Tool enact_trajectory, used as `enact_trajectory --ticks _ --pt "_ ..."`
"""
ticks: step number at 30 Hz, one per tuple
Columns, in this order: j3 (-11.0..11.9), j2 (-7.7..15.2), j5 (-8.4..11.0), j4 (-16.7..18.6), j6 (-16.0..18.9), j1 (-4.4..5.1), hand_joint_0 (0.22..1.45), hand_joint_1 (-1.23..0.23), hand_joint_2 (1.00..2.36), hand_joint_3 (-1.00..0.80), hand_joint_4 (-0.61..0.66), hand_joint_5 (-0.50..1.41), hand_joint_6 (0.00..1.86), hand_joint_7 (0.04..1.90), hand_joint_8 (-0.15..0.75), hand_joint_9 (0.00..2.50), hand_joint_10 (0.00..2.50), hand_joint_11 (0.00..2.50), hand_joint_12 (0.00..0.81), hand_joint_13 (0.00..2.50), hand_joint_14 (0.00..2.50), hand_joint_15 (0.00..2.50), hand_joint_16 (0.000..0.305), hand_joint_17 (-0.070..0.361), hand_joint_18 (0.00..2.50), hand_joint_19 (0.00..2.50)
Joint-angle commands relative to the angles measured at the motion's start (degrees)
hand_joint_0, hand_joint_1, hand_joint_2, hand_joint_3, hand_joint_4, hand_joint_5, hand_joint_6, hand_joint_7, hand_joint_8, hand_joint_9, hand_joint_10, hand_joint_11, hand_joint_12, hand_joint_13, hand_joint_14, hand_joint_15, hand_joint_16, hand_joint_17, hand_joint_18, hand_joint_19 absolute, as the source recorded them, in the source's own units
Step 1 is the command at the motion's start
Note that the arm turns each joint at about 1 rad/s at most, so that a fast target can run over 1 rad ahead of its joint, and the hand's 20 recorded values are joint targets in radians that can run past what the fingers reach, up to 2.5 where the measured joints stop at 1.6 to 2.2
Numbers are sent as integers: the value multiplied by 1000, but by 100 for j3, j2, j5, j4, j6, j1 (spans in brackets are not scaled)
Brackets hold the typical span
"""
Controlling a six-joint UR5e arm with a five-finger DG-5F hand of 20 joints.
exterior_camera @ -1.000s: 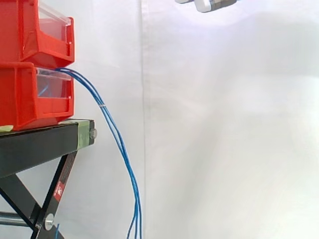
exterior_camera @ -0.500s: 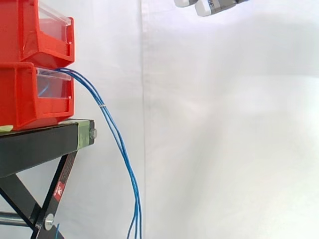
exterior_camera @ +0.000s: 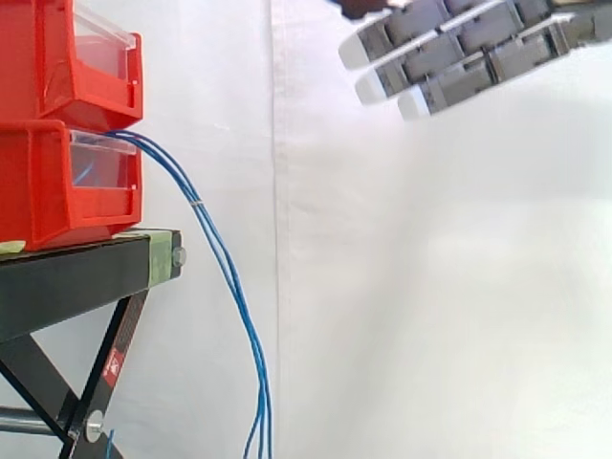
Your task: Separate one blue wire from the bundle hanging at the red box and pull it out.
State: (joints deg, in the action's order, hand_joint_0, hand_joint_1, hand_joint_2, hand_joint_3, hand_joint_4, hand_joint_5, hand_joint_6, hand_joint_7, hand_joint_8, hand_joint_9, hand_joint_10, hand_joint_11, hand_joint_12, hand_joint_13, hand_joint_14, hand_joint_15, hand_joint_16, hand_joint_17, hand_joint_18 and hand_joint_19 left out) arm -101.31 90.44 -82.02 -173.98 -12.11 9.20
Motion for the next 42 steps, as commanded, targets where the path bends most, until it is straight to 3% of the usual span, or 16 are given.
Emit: enact_trajectory --ticks 1,6,8,11,13,14,15,17,18,21,26,31,34,36,41,42 --pt "-319 0 -7 216 -160 21 511 -481 1000 -500 208 -271 503 837 234 0 0 0 329 0 1 82 58 130 0 127" --pt "-820 0 212 1103 -230 65 539 -596 1000 -500 163 -271 503 836 222 0 0 0 329 0 0 88 58 132 0 110" --pt "-873 0 291 1209 -230 65 546 -622 1000 -500 164 -268 503 838 221 0 0 4 327 0 2 96 59 132 0 106" --pt "-1084 0 766 1464 -283 100 547 -635 1000 -500 176 -262 503 832 225 0 0 19 326 0 2 94 59 133 0 112" --pt "-1146 0 959 1517 -344 126 538 -621 1000 -500 186 -259 503 831 233 0 0 25 328 0 3 97 60 134 0 114" --pt "-1234 0 1320 1666 -476 153 530 -606 1000 -500 194 -258 503 825 238 1 2 29 332 0 3 105 60 135 0 115" --pt "-1251 0 1416 1719 -520 161 519 -577 1000 -500 221 -257 502 796 241 0 0 13 335 0 2 101 60 136 0 119" --pt "-1295 0 1900 1930 -757 188 511 -560 1000 -500 261 -259 502 750 242 0 1 0 342 0 2 102 61 137 0 112" --pt "-1295 0 1900 1930 -757 188 505 -555 1000 -500 263 -262 502 726 243 0 0 0 344 0 2 102 61 138 0 108" --pt "-1295 158 2357 2167 -1162 205 502 -547 1000 -500 270 -268 502 684 237 0 0 0 343 0 2 93 62 139 0 111" --pt "-1295 791 2471 2738 -1329 205 497 -538 1000 -500 286 -270 501 660 237 0 0 0 346 0 2 97 63 141 0 115" --pt "-1295 923 2515 3257 -1337 232 496 -517 1000 -500 308 -268 501 656 244 0 0 0 349 0 2 91 63 142 0 122" --pt "-1295 1108 2796 3679 -1548 276 496 -511 1000 -500 311 -268 501 659 247 0 0 0 350 0 2 93 63 142 0 124" --pt "-1295 1195 2840 3775 -1575 293 497 -507 1000 -500 314 -266 501 663 250 0 0 0 352 0 2 91 63 142 0 128" --pt "-1269 1740 2875 4443 -1531 355 497 -502 1000 -500 317 -264 501 667 257 0 0 0 352 0 2 93 63 142 0 139" --pt "-1269 1960 2875 4795 -1487 363 497 -500 1000 -500 317 -264 501 671 259 0 0 0 353 0 2 95 63 141 0 138"
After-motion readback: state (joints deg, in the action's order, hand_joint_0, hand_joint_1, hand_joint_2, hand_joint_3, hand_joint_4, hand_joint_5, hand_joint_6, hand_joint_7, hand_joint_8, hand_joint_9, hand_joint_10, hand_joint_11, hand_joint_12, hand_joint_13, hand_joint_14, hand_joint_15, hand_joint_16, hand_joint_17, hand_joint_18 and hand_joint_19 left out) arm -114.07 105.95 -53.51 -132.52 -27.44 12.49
